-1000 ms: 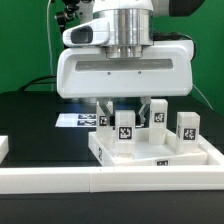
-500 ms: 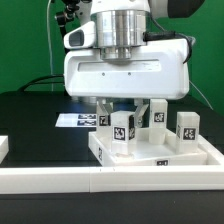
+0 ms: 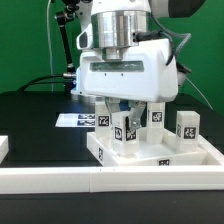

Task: Assemble square table

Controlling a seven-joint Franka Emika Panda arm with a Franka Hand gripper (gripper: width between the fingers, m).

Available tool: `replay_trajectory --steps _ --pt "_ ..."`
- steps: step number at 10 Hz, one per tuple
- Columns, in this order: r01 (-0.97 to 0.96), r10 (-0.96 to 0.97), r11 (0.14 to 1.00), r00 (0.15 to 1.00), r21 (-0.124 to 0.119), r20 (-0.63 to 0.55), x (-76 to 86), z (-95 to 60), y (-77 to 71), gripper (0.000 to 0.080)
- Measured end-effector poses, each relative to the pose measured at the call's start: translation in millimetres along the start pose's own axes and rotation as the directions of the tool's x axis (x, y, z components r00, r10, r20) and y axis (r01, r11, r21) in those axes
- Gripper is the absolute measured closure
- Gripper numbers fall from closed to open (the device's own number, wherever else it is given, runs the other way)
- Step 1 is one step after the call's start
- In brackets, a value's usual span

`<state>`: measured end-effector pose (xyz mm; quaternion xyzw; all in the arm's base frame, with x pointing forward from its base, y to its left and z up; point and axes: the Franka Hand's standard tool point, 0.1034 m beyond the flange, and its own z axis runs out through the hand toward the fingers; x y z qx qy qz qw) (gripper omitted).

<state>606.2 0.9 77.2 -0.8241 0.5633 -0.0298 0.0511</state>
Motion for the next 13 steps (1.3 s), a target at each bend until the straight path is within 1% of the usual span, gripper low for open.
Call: replay_trajectory --steps 3,5,6,7,8,9,10,11,13 --pt "-0.218 0.218 0.976 0.976 0.008 0.013 -0.4 0.4 -0.1 0.0509" --pt "-0.284 0.284 0.959 0.959 0.009 0.015 -1.1 0.6 -0.5 0.0509" --pt "-0.264 0.264 0.964 0.964 0.009 0.014 -1.0 0.7 -0.4 0.0509" --pt "-0.244 0.244 0.970 0.970 0.009 0.014 -1.1 0.7 -0.5 0.0413" --pt "-0.244 0.244 0.970 0.970 0.009 0.014 -1.3 0.8 -0.5 0.0224" --pt "-0.218 0.218 0.976 0.976 0.009 0.014 -1.4 0.8 -0.5 0.0171" --pt "-0.149 0.149 0.989 0.989 0.009 0.012 -1.5 0.8 -0.5 0.0171" --pt "-0.020 0.020 1.000 1.000 0.011 0.012 -2.5 1.0 -0.9 0.0156" --pt "0.159 -0.159 0.987 0.987 0.015 0.011 -5.5 1.3 -2.2 0.0151"
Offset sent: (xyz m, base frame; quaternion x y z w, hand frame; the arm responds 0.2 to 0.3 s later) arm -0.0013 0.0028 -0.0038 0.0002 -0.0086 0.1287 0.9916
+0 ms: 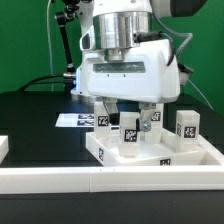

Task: Assemble square table

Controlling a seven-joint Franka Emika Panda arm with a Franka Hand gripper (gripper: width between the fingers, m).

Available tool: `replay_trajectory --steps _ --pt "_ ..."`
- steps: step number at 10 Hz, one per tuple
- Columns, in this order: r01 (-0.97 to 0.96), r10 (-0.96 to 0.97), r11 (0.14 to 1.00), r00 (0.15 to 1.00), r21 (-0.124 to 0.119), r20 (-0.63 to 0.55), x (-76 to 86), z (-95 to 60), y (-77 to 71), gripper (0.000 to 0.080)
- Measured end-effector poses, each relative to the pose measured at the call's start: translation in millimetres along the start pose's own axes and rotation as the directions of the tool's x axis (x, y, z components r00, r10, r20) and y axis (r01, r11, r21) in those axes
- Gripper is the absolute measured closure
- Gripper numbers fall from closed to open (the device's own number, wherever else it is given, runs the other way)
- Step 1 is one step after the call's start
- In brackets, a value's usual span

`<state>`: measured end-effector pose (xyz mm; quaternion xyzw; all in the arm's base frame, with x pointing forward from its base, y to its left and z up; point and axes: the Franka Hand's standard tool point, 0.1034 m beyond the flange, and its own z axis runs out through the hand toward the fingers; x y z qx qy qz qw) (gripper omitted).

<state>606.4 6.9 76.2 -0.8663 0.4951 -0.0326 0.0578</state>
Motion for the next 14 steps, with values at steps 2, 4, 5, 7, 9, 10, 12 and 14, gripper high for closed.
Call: replay_trajectory --steps 2,4,5,7,9,10,12,14 --pt "0.092 -0.092 0.996 0.996 0.000 0.002 -3.2 0.4 -1.9 0.0150" --pt "0.296 -0.296 0.955 0.955 -0.004 0.000 -3.4 0.4 -2.1 0.0150" --pt "0.364 -0.364 0.931 0.931 -0.005 0.000 -3.8 0.6 -2.1 0.0150" --pt "0.472 -0.472 0.882 0.882 -0.010 0.000 -4.9 0.5 -2.8 0.0150" --pt "0.594 -0.594 0.805 0.805 -0.013 -0.001 -2.7 -0.5 -2.0 0.0150" --pt "0.643 -0.643 0.766 0.766 -0.014 0.000 -2.3 -0.5 -1.8 0.0150" --pt "0.735 -0.735 0.678 0.678 -0.024 0.003 -1.9 -0.5 -1.5 0.0150" --pt "0.800 -0.801 0.598 0.599 -0.039 0.006 -0.3 -1.6 -2.1 0.0150"
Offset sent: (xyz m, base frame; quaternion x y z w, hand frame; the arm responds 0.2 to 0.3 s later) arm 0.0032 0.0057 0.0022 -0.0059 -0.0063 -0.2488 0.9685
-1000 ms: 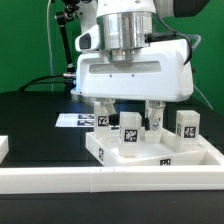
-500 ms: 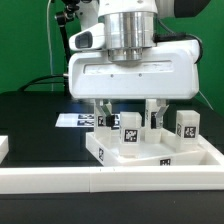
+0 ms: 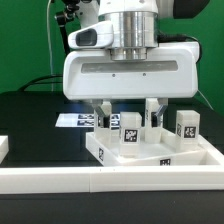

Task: Assemble square table

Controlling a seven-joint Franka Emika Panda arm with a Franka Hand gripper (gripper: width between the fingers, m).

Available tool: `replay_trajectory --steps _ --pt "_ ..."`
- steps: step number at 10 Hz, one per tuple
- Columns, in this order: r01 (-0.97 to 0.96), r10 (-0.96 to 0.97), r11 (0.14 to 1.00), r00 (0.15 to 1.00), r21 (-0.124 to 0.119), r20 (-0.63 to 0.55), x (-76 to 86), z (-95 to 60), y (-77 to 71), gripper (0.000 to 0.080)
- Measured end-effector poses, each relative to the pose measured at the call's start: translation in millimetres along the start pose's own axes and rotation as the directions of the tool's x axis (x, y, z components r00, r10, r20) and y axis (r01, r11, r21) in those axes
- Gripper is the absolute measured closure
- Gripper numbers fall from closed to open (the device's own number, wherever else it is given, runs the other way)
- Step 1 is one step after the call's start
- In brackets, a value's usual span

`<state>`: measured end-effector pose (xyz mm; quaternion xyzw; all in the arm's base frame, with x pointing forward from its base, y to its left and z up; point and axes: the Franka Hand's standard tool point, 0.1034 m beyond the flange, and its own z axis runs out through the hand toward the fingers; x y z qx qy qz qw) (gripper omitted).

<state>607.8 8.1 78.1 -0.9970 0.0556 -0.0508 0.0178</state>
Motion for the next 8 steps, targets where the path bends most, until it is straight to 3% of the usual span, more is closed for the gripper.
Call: replay_trajectory --steps 1,4,6,8 --pt "0.077 -0.077 0.997 0.997 -0.008 0.001 0.4 -0.1 1.9 0.0150" --pt "0.077 -0.077 0.997 0.997 -0.008 0.001 0.5 0.0 3.3 0.0165" --pt "0.077 -0.077 0.997 0.997 -0.009 0.001 0.5 0.0 3.4 0.0516" --pt "0.058 -0.058 0.998 0.998 -0.009 0.001 0.4 0.1 3.5 0.0511"
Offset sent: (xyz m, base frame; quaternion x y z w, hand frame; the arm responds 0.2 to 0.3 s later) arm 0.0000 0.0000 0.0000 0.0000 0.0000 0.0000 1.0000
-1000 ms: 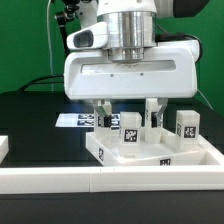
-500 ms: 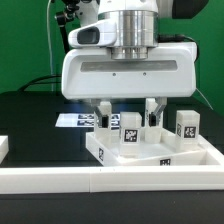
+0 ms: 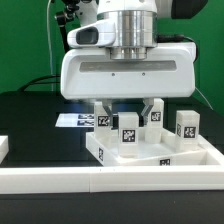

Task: Assemble square table

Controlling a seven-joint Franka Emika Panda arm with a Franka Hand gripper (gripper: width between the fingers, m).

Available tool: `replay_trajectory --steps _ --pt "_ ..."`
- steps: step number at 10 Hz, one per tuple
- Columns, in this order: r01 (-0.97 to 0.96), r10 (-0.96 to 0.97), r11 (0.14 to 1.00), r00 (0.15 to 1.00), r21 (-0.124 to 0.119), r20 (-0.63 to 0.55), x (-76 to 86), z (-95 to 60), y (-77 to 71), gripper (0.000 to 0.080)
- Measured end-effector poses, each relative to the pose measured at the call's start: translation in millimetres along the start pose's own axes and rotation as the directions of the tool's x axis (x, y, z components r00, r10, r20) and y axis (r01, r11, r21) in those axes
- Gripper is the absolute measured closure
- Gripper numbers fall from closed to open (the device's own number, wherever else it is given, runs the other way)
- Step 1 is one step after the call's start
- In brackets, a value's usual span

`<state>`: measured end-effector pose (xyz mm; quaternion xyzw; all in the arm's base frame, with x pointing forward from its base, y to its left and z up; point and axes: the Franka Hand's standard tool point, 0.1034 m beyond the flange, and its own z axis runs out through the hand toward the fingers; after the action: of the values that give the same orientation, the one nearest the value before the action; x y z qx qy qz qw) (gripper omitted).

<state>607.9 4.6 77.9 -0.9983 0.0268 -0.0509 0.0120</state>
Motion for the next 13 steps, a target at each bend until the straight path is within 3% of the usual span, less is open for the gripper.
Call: replay_trajectory --steps 2,7,11,13 --pt "-0.005 0.005 1.000 1.000 0.000 0.000 0.0 0.0 0.0 0.0511" --pt "-0.476 0.476 0.880 0.880 0.002 -0.003 -1.0 0.7 -8.6 0.0509" --pt "-0.772 0.773 0.635 0.635 0.021 0.002 -1.6 1.8 -12.5 0.0509" --pt "-0.897 0.897 0.442 0.443 0.023 0.012 -2.1 2.6 -18.9 0.0509"
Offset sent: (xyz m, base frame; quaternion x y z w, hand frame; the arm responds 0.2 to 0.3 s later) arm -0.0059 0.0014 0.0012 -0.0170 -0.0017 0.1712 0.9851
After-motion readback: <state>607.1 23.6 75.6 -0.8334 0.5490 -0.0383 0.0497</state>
